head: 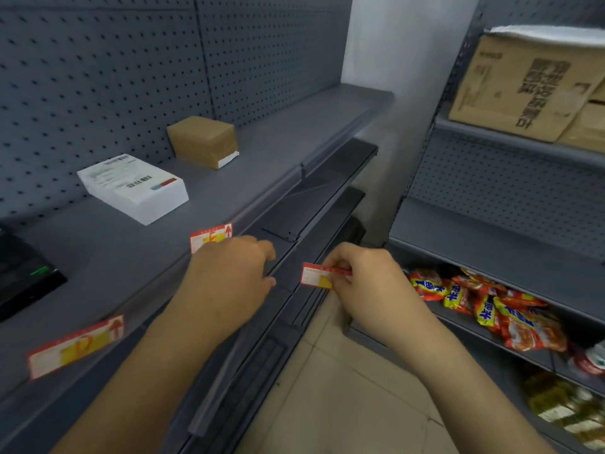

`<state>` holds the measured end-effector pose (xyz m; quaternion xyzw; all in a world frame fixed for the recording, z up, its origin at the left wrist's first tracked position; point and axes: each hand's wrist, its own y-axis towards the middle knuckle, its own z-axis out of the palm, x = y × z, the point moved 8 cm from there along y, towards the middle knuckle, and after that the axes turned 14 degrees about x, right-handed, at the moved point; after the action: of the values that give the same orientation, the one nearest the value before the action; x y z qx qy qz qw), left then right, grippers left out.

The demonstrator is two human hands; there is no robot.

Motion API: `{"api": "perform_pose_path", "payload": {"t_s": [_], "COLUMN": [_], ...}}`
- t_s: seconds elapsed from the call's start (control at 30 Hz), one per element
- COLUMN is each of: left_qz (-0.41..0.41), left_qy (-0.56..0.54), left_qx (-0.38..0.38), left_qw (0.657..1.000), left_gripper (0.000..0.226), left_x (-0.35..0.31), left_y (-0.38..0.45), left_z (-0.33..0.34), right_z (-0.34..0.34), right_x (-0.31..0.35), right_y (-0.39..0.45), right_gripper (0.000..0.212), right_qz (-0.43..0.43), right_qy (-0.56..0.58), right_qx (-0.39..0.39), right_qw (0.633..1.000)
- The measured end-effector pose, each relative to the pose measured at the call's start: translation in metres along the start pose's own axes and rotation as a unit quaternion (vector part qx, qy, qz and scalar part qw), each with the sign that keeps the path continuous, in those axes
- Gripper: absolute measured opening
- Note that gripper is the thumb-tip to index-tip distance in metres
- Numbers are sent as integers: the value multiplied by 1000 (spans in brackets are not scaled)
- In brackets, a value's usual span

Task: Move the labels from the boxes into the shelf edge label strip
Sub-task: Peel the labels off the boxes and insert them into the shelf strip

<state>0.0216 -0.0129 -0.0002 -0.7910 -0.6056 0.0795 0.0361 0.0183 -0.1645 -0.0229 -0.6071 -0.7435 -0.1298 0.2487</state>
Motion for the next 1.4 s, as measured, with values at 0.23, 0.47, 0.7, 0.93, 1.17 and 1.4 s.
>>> {"api": "perform_pose_path", "payload": {"t_s": [0.23, 0.47, 0.7, 0.93, 1.17, 1.4], "left_qz": [-49, -93, -135, -188, -281, -373], "left_qy": [-8, -6, 7, 5, -12, -64], "left_qx": [10, 36, 62, 82, 66, 29], "left_qw": [999, 995, 989, 979, 957, 925], "left_gripper": [37, 37, 29, 29, 31, 27], "left_x": [-10, 10, 40, 50, 51, 43], "left_y": [79, 146, 204, 237, 254, 265], "left_z": [-3, 7, 15, 19, 20, 15], "right_z": [-27, -27, -34, -23, -22, -40], "right_x": [-37, -52, -45, -40, -24, -29], "right_y": [82, 166, 247, 305, 351, 370], "right_gripper": [13, 13, 14, 19, 11, 10], "right_qz": [-53, -83, -116, -161, -270, -348], "right_qy": [6, 4, -3, -16, -16, 48], "right_qx": [37, 74, 112, 180, 206, 219], "right_qw": [998, 994, 987, 970, 941, 910]}}
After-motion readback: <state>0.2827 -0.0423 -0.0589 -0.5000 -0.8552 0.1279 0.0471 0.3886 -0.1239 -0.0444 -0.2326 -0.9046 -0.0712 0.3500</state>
